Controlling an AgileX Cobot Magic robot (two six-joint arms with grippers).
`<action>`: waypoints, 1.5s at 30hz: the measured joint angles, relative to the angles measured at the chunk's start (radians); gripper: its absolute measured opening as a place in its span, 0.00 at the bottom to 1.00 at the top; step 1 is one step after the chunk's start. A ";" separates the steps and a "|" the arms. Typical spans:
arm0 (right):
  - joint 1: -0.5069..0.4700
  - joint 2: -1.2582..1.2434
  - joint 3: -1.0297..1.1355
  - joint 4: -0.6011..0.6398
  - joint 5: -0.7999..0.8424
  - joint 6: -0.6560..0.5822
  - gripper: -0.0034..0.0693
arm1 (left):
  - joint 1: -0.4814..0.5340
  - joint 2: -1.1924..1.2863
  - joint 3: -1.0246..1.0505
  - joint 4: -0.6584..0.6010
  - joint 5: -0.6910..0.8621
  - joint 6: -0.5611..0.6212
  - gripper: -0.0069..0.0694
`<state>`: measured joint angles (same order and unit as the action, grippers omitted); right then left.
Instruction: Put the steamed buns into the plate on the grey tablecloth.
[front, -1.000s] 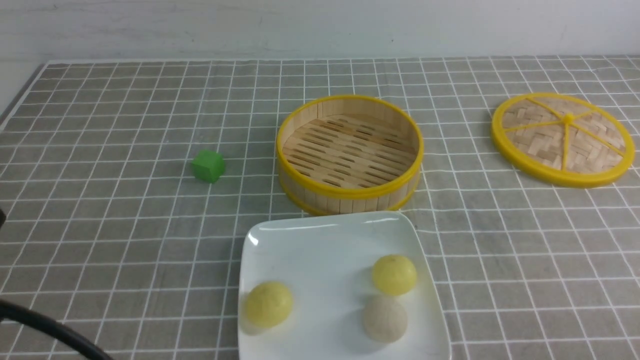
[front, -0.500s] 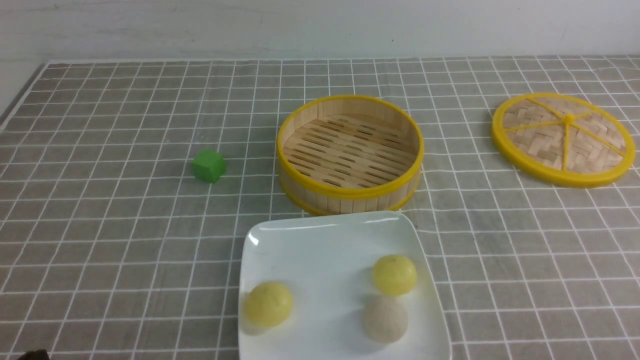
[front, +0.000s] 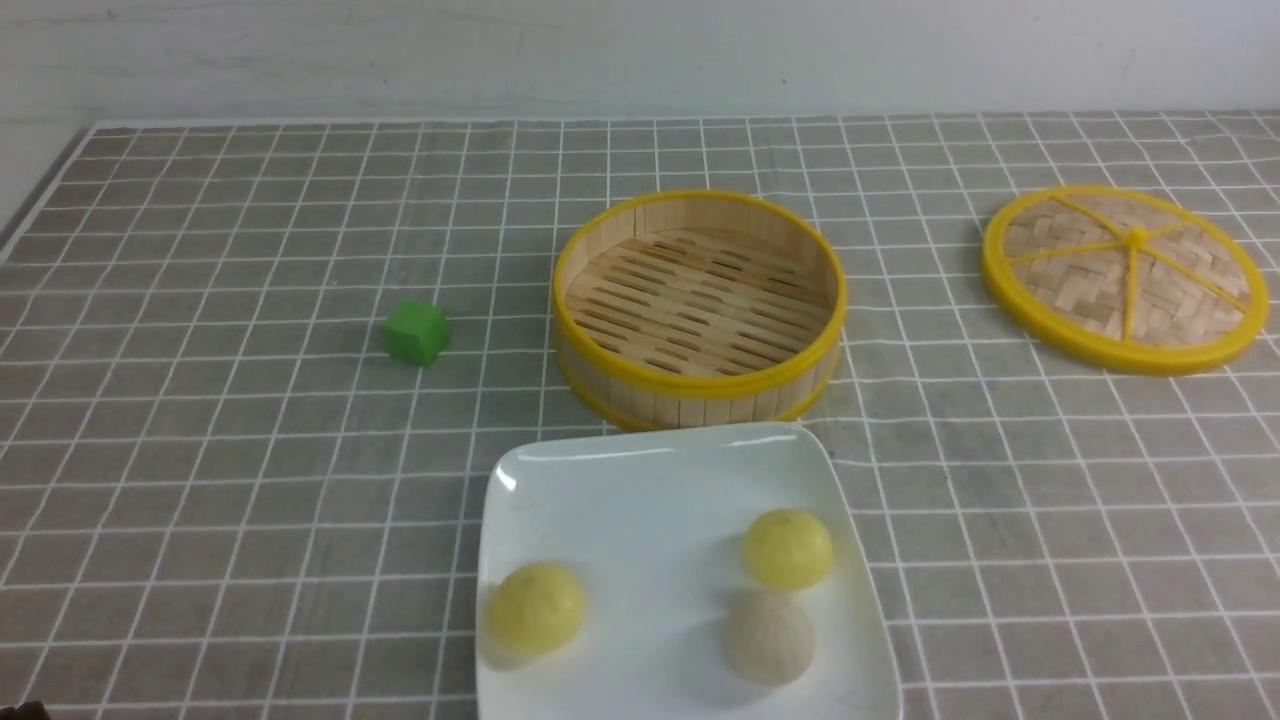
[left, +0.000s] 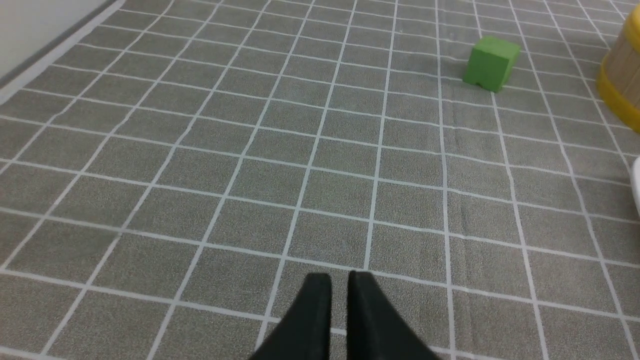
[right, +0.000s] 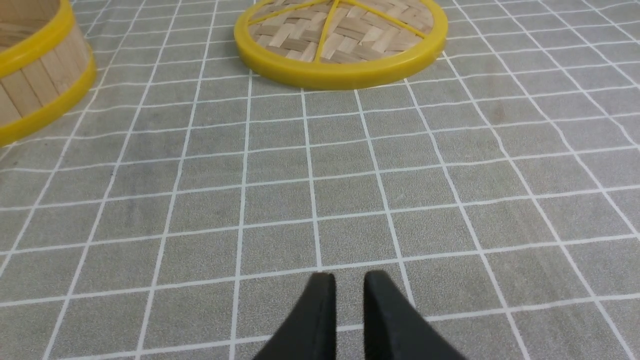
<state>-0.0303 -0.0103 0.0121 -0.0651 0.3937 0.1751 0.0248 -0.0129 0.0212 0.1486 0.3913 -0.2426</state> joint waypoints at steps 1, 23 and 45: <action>0.000 0.000 0.000 0.000 0.000 0.000 0.20 | 0.000 0.000 0.000 0.000 0.000 0.000 0.20; 0.000 0.000 0.000 0.000 0.000 0.000 0.22 | 0.000 0.000 0.000 0.000 0.000 -0.001 0.23; 0.000 0.000 0.000 -0.001 0.000 0.000 0.24 | -0.050 0.000 0.000 0.000 0.000 -0.002 0.26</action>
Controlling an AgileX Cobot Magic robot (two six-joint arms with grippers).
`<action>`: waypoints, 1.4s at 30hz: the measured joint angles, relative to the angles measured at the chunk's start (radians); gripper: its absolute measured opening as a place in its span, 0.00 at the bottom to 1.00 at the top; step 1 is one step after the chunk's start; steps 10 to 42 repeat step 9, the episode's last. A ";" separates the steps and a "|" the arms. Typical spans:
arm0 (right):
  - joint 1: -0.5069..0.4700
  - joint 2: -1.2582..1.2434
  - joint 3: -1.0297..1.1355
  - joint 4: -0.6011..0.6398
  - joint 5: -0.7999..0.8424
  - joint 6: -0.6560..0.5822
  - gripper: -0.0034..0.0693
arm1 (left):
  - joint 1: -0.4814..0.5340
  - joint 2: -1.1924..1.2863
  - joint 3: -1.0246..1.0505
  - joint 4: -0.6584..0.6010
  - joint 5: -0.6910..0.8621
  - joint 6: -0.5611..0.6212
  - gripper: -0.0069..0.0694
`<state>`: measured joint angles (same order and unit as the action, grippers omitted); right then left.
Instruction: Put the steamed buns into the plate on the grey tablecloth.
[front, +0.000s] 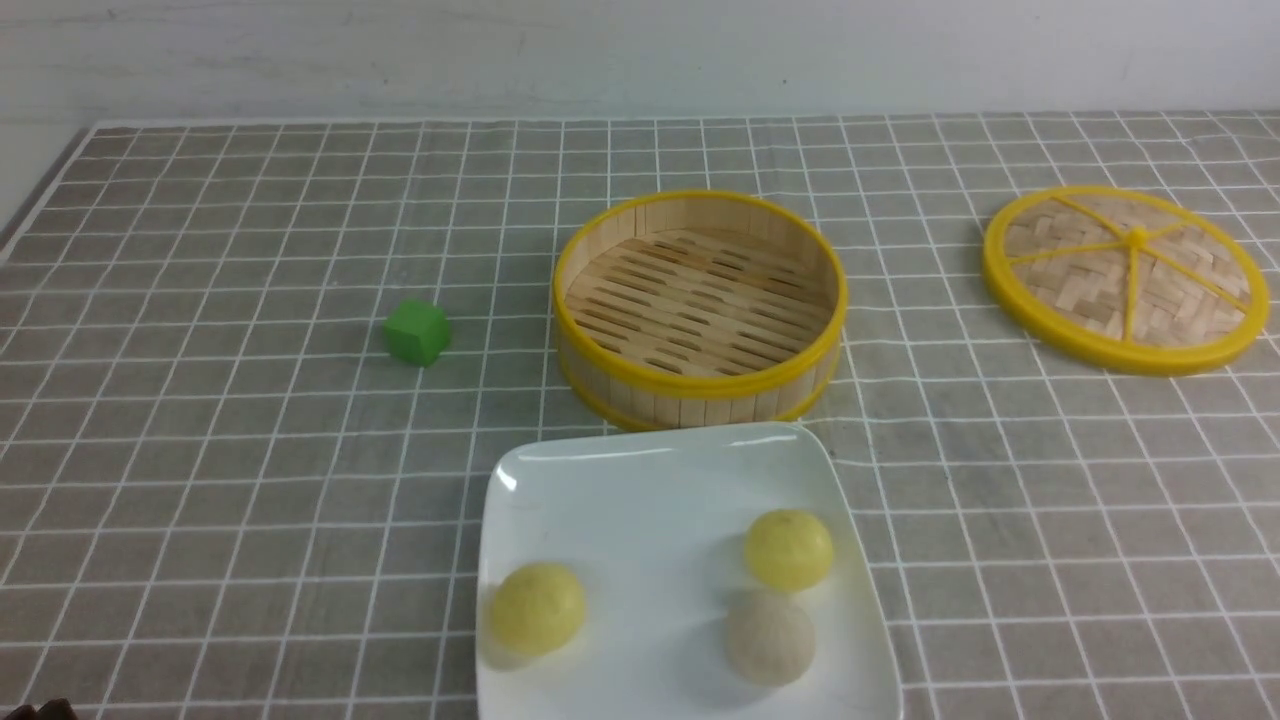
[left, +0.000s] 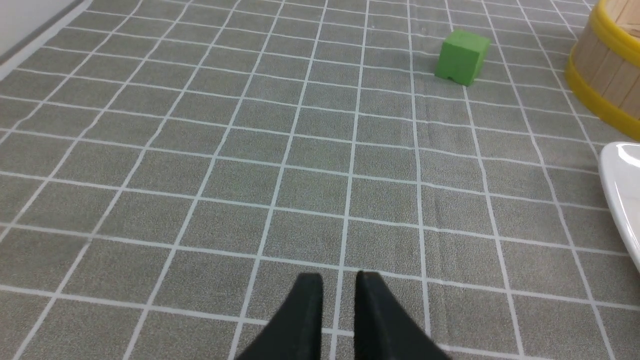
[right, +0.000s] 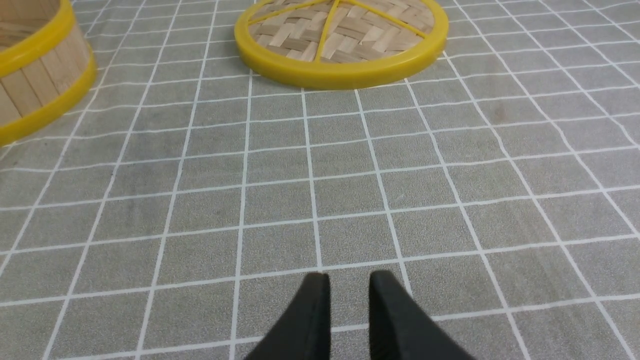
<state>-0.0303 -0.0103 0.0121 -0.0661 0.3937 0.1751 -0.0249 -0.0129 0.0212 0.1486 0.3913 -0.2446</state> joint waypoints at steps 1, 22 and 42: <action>0.000 0.000 0.000 0.000 0.000 0.000 0.25 | 0.000 0.000 0.000 0.000 0.000 0.000 0.26; 0.000 0.000 0.000 0.000 0.000 0.000 0.26 | 0.000 0.000 0.000 0.000 0.000 0.000 0.27; 0.000 0.000 0.000 0.000 0.000 0.000 0.26 | 0.000 0.000 0.000 0.000 0.000 0.000 0.27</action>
